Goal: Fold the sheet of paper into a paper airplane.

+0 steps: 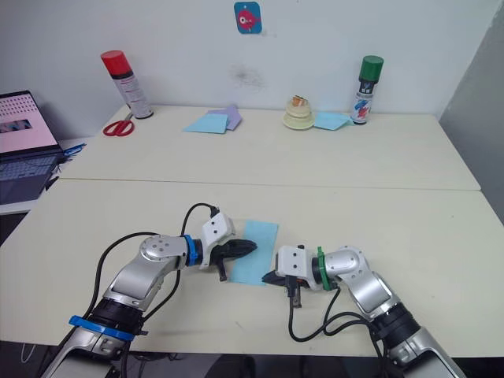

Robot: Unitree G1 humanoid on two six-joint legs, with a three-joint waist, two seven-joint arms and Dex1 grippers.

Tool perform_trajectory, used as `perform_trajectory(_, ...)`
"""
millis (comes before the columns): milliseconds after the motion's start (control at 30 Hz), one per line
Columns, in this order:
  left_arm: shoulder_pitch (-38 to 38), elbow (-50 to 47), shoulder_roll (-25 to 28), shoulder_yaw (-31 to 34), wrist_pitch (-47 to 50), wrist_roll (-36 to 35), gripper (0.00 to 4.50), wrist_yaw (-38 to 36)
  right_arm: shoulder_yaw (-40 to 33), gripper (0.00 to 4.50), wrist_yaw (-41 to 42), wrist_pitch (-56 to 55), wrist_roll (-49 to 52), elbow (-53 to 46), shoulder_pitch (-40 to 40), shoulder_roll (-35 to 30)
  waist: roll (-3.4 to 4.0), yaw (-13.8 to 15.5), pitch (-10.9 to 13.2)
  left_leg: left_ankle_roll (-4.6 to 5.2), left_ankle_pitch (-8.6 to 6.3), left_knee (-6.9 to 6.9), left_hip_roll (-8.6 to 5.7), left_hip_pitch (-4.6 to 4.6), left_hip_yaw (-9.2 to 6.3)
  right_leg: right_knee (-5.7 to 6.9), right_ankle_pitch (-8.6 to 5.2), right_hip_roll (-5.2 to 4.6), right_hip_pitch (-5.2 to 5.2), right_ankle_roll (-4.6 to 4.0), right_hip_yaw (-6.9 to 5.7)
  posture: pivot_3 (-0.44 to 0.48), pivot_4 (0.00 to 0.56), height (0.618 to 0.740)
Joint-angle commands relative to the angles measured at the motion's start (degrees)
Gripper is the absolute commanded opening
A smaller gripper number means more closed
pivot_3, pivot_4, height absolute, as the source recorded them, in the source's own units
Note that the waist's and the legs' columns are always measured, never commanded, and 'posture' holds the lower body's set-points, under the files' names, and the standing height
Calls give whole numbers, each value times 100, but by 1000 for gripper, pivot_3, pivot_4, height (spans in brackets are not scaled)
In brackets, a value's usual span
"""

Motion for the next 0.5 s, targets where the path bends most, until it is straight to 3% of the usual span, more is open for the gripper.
perform_trajectory(33, 16, -266, 68, 239, 109, -227, 0, -83, -290, 30, -72, 229, 277, -441, -120, -38, -10, 0, 33, 0, 0, 0, 0, -6, 0, 2, 0, 0, -6, 0, 0, 0, 150, 729)
perform_trajectory(200, -188, -601, 286, 663, 240, -526, 0, -144, -551, 30, -139, 459, 406, -824, -286, -254, -46, 4, 72, -9, 6, 14, 1, -113, 0, 31, 2, 1, -119, 1, 0, 0, 150, 729)
perform_trajectory(367, -381, -853, 654, 862, 388, -797, 0, -505, -749, 30, -239, 1012, 546, -1288, -360, -452, -50, 8, 76, -10, 6, 10, 2, -161, -5, 32, 2, 1, -160, 0, -6, 0, 150, 729)
perform_trajectory(500, -276, -871, 1008, 649, 204, -616, 0, -854, -851, 30, -363, 1320, 562, -1507, -439, -576, -49, 4, 77, -12, 5, 11, -1, -167, -1, 27, 2, -2, -163, 1, -1, 0, 150, 729)
